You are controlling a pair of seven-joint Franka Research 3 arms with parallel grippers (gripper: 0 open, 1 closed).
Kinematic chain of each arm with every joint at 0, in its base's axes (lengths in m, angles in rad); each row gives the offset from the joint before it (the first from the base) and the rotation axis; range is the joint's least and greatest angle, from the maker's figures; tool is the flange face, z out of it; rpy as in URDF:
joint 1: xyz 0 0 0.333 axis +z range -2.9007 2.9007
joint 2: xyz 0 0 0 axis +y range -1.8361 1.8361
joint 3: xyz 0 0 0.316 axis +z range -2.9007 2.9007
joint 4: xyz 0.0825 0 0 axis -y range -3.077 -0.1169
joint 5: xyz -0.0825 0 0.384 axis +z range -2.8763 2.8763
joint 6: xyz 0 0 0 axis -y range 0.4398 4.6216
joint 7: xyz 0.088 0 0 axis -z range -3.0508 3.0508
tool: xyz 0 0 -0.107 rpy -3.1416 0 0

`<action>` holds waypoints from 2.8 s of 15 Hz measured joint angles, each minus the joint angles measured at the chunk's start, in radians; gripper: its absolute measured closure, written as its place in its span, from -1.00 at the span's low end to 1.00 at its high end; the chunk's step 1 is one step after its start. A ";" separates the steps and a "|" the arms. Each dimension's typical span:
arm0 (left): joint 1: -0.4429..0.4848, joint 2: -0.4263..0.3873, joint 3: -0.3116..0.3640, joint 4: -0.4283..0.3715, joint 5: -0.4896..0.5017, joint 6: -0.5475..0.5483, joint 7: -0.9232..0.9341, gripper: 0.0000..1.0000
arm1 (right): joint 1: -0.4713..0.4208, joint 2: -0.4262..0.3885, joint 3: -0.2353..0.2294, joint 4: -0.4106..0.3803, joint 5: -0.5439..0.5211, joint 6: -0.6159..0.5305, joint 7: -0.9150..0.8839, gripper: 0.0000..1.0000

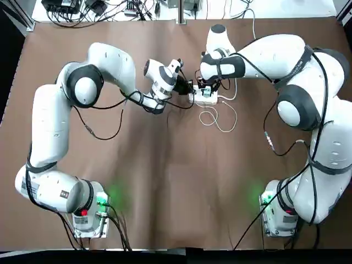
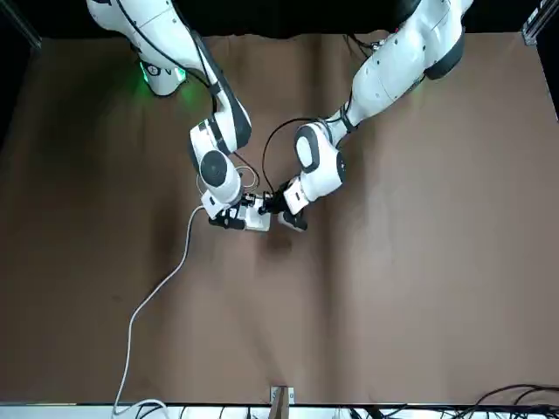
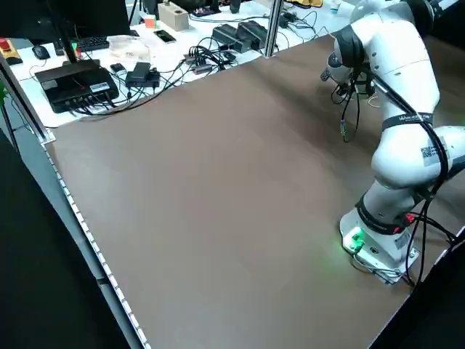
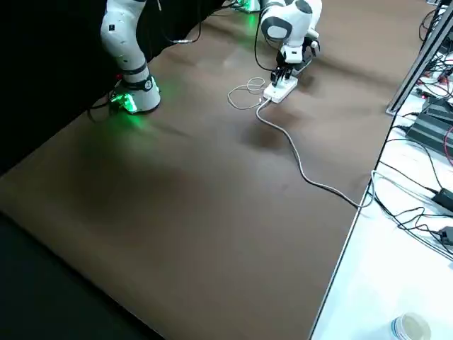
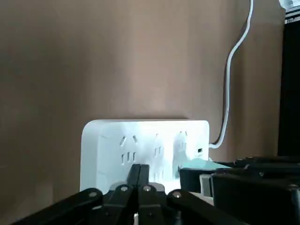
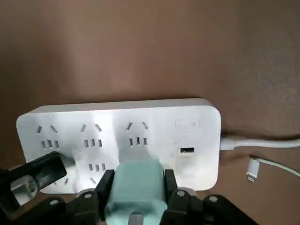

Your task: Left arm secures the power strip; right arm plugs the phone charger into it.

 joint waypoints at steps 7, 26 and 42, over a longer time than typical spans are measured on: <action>0.000 0.000 0.000 0.000 0.000 -0.001 0.000 0.98 | 0.000 0.018 0.000 0.011 0.000 0.001 0.000 0.04; 0.001 0.001 0.000 0.000 0.000 -0.002 0.000 0.98 | -0.004 0.061 -0.002 0.049 0.001 -0.018 0.000 -0.48; 0.002 0.001 0.000 0.001 0.000 -0.003 -0.010 0.98 | -0.375 -0.196 -0.022 0.340 -0.004 -0.510 -0.143 -1.00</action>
